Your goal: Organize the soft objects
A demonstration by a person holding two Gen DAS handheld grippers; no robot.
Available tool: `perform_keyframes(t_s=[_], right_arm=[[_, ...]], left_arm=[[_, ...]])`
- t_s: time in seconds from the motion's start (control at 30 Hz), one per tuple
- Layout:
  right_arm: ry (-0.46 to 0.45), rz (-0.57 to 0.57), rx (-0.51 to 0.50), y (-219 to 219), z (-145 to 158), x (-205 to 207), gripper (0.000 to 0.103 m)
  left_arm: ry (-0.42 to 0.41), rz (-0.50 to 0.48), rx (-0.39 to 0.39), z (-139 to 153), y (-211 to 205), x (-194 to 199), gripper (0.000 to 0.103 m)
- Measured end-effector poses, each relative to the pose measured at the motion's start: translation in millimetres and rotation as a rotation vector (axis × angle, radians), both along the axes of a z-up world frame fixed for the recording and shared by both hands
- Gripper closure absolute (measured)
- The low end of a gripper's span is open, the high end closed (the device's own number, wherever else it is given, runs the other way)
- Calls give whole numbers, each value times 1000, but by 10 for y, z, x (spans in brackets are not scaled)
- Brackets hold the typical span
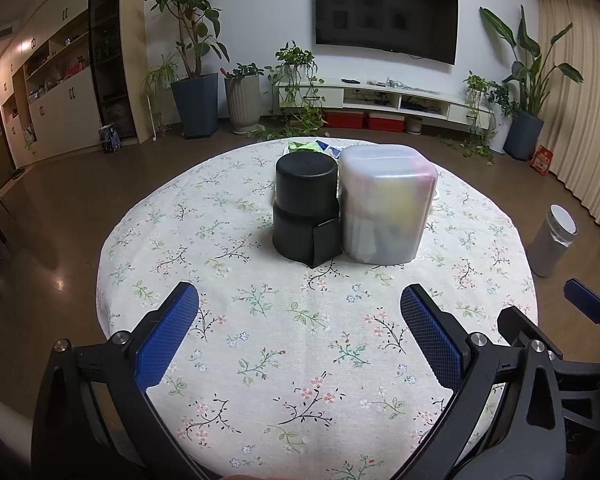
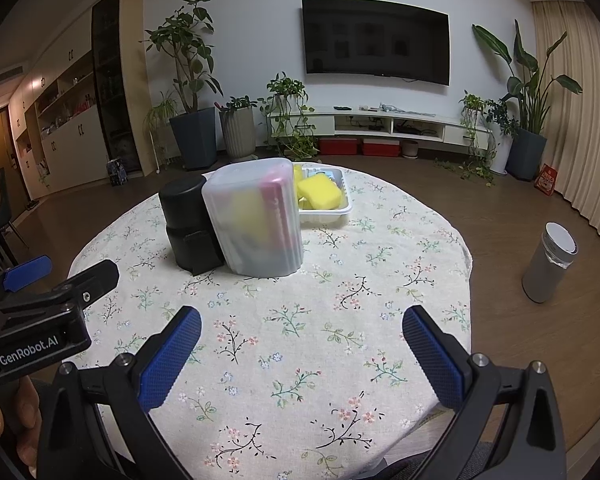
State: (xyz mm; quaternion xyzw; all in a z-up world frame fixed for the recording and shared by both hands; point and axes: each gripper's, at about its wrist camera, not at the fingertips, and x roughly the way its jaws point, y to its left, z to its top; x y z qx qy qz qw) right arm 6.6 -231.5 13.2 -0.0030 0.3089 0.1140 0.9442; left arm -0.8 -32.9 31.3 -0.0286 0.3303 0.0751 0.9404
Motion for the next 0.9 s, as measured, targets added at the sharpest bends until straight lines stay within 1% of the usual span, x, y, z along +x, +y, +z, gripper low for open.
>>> perform_keyframes(t_s=[0.9], right_arm=[[0,-8,-5,-32,-21,-8,0]], left_arm=[[-9,9,18,4,-31,-18,0]])
